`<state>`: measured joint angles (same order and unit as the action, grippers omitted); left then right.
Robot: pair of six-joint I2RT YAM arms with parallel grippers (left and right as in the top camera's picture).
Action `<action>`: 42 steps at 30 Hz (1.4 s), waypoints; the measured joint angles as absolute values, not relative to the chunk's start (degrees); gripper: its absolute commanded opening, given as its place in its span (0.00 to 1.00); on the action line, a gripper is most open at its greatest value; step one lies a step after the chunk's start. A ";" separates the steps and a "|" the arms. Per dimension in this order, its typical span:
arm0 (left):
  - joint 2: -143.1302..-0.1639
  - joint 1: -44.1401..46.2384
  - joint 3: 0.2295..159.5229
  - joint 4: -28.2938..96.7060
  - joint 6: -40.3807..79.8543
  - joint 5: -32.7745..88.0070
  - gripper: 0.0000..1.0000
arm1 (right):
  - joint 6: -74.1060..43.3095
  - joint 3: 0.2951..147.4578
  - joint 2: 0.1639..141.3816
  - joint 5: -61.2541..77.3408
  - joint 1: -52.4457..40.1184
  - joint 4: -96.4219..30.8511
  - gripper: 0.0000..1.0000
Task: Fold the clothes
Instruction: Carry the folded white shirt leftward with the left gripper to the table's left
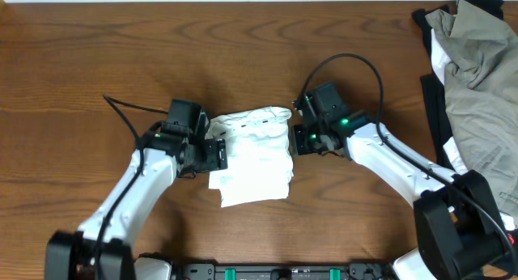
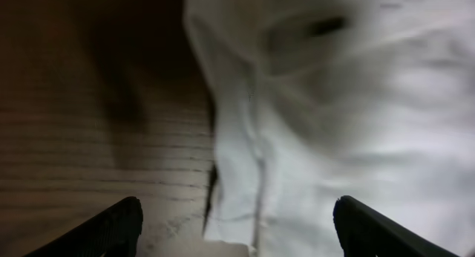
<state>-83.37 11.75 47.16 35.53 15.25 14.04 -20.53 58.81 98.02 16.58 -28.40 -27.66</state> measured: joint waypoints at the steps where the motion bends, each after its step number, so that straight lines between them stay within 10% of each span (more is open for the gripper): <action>1: -84.68 11.27 47.16 35.27 15.25 14.55 0.85 | -20.53 58.81 98.74 16.36 -28.73 -27.18 0.02; 15: -95.81 10.33 47.81 26.13 11.42 33.28 0.84 | -20.53 59.13 108.75 21.67 -29.93 -20.47 0.02; 24: -98.35 10.28 47.31 26.37 7.60 40.80 0.06 | -20.53 59.18 109.03 22.50 -31.31 -19.90 0.02; 42: -86.61 -6.85 50.00 22.24 10.22 23.07 0.06 | -14.81 61.71 85.86 20.78 -17.26 -39.88 0.04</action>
